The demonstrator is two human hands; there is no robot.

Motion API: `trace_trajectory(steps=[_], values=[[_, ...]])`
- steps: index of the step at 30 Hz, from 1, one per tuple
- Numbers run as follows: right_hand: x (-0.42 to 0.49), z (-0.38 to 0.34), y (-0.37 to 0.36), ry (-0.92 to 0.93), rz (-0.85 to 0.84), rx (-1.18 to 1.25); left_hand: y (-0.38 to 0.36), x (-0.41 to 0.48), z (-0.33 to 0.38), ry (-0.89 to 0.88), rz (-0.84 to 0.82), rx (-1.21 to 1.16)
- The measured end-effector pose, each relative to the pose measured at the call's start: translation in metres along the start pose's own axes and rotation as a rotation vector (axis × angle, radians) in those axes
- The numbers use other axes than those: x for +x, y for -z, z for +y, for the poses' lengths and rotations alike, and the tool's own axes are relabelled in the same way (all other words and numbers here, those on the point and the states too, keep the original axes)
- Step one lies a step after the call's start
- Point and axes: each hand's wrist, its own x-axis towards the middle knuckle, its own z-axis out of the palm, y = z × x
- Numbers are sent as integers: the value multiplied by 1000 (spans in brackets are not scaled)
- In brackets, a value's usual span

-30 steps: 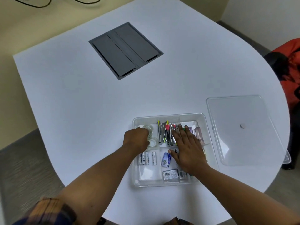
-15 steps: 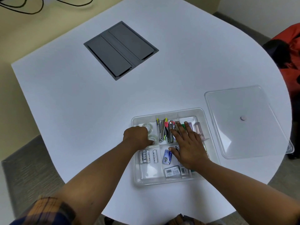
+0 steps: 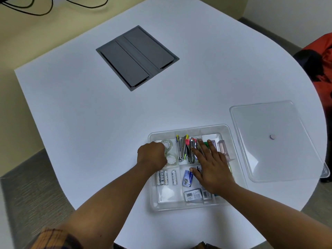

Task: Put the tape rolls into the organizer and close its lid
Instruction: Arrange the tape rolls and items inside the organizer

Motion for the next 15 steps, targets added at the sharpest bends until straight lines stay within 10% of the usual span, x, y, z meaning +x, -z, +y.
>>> trace_trajectory(steps=[15], values=[[1, -2, 3, -11, -29, 0, -5, 20, -13, -337, -87, -70]])
